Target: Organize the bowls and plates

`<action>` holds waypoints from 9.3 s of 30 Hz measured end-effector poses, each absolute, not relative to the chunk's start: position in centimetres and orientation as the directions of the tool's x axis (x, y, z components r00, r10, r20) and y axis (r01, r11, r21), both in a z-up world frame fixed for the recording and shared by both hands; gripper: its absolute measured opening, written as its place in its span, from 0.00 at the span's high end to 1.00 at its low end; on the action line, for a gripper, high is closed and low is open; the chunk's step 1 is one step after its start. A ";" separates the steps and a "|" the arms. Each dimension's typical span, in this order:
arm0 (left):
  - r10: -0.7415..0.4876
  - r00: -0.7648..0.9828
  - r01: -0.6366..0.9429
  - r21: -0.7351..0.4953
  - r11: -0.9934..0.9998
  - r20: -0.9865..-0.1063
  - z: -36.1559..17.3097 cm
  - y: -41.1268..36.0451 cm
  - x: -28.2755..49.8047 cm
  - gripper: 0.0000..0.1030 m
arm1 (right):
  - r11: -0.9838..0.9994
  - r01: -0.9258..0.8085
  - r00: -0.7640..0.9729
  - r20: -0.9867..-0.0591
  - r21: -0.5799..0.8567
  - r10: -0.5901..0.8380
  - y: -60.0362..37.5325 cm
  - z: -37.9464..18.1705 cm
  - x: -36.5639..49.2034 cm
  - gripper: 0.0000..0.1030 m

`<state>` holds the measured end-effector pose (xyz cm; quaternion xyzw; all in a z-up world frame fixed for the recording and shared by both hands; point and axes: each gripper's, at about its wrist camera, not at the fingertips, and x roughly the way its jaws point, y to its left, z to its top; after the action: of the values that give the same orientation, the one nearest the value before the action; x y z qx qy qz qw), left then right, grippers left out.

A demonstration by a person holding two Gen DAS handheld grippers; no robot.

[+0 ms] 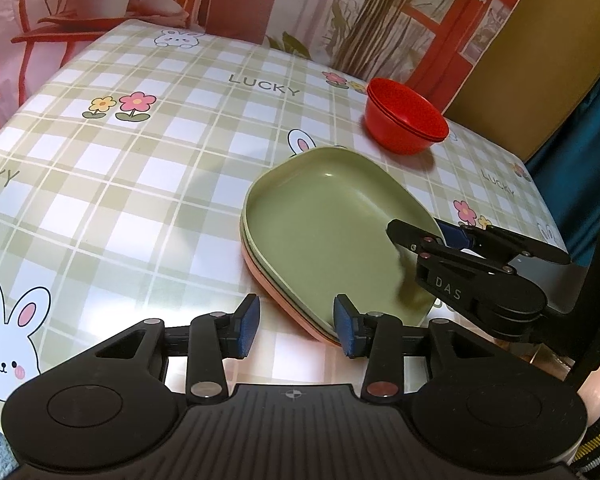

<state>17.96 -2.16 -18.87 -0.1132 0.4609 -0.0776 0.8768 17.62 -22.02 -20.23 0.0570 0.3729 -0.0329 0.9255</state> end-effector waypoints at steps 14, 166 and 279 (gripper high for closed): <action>-0.239 0.564 0.027 -0.271 0.962 -0.791 -18.9 -2.1 17.9 0.56 | 0.990 0.114 0.720 -0.693 0.087 -0.022 -22.0 -20.2 17.6 0.75; -0.268 0.664 0.225 -0.156 0.962 -0.698 -14.5 -3.4 23.6 0.82 | 0.841 0.389 0.762 -0.645 0.375 -0.064 -23.6 -13.6 16.5 0.89; -0.076 0.977 0.091 0.066 0.994 -0.199 7.5 -1.4 8.1 0.17 | 0.919 0.348 0.897 -0.351 0.187 -0.268 -21.3 6.8 7.1 0.00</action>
<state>8.08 -1.41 7.55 0.0375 0.0985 -0.0422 0.9935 7.06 -21.25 6.79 0.1233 0.1611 -0.1594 0.9661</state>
